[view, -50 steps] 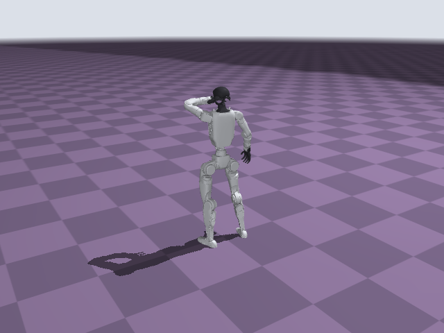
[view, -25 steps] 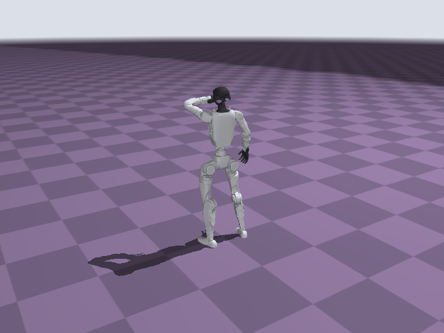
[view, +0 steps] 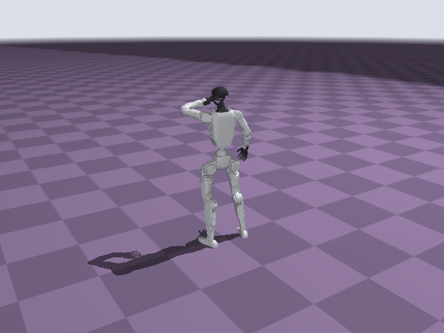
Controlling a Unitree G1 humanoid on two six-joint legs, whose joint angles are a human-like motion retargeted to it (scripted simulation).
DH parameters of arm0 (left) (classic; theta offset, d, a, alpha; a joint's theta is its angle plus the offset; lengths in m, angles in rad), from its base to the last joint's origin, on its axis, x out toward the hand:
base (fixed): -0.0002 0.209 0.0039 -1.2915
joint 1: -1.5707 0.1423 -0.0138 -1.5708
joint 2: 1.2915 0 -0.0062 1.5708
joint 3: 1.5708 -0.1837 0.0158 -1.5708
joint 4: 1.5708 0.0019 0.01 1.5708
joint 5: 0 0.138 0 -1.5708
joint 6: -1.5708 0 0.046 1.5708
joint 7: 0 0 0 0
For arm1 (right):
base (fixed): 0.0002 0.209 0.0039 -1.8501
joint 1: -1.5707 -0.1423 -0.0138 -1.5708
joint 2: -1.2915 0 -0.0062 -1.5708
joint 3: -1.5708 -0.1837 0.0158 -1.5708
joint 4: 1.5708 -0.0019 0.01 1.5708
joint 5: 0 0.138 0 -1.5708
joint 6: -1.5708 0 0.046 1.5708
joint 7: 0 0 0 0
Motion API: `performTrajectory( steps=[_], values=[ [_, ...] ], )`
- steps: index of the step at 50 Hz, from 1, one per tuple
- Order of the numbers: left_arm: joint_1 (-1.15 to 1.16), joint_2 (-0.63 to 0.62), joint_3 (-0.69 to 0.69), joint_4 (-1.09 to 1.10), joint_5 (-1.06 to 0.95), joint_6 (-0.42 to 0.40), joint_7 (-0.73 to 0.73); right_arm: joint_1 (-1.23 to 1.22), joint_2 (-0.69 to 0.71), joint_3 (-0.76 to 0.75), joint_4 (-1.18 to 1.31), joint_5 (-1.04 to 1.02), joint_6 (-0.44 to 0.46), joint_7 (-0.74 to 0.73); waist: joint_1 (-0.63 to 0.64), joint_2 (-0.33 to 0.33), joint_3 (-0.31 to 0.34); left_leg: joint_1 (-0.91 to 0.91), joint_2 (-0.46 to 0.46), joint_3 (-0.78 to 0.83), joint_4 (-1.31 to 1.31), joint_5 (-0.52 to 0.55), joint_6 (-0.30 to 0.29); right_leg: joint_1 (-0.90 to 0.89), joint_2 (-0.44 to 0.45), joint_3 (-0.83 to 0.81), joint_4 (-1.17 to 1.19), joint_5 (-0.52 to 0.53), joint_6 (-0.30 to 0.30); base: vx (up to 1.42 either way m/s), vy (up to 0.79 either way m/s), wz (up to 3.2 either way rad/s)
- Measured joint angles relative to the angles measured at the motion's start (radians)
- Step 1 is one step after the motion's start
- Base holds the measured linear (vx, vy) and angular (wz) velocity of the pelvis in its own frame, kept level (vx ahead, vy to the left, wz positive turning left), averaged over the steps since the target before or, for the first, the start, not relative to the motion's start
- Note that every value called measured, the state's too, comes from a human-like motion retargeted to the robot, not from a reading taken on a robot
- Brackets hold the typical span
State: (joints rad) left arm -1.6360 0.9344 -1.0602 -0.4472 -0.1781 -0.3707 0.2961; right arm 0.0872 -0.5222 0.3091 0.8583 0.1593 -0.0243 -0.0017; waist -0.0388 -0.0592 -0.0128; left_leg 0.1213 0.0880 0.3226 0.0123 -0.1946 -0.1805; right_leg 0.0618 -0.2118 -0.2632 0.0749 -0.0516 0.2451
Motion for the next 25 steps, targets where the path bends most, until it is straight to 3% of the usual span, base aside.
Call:
performTrajectory(
  steps=[3, 7, 10, 13, 20, 25],
  values=[
    [0.238, 0.083, 0.136, -0.073, -0.038, -0.007, -0.06, -0.001, -0.045, -0.089, -0.154, -0.066, -0.01, 0.005, 0.018, -0.006, 0.022, 0.011, -0.001, 0.018, 0.0, -0.003, -0.001, -0.002, 0.0, 0.019, 0.001, 0.002, 0.004, -0.01, 0.01, -0.29],
    [0.783, 0.14, 0.478, -0.138, -0.081, -0.022, -0.133, -0.011, -0.134, -0.235, -0.423, -0.133, -0.05, -0.04, 0.047, -0.007, 0.048, 0.026, -0.003, 0.047, -0.001, -0.009, -0.001, -0.007, 0.001, 0.05, 0.003, 0.004, 0.014, -0.01, 0.01, -0.37],
    [1.206, 0.075, 0.705, -0.095, -0.105, -0.032, -0.159, -0.049, -0.216, -0.33, -0.615, -0.14, -0.101, -0.1, 0.073, -0.015, 0.062, 0.033, -0.001, 0.066, -0.002, -0.012, -0.001, -0.014, 0.005, 0.07, 0.005, 0.006, 0.017, 0.0, 0.0, -0.32],
    [1.515, -0.048, 0.827, 0.037, -0.12, -0.013, -0.19, -0.112, -0.32, -0.397, -0.782, -0.136, -0.151, -0.146, 0.099, -0.03, 0.07, 0.036, 0.003, 0.079, -0.002, -0.013, -0.002, -0.02, 0.012, 0.082, 0.006, 0.007, 0.017, 0.0, -0.01, -0.15],
    [1.844, -0.2, 0.883, 0.471, -0.153, 0.107, -0.32, -0.377, -0.606, -0.419, -1.096, -0.051, -0.214, -0.207, 0.165, -0.079, 0.075, 0.031, 0.012, 0.078, -0.005, -0.009, -0.001, -0.025, 0.021, 0.079, 0.005, 0.005, 0.017, 0.0, 0.0, 0.0],
    [1.919, -0.229, 0.839, 0.774, -0.219, 0.188, -0.32, -0.745, -0.766, -0.241, -1.248, 0.037, -0.239, -0.248, 0.218, -0.115, 0.079, 0.026, 0.014, 0.068, -0.01, -0.004, 0.005, -0.025, 0.023, 0.068, 0.003, 0.003, 0.017, 0.0, 0.0, 0.0]
  ],
)
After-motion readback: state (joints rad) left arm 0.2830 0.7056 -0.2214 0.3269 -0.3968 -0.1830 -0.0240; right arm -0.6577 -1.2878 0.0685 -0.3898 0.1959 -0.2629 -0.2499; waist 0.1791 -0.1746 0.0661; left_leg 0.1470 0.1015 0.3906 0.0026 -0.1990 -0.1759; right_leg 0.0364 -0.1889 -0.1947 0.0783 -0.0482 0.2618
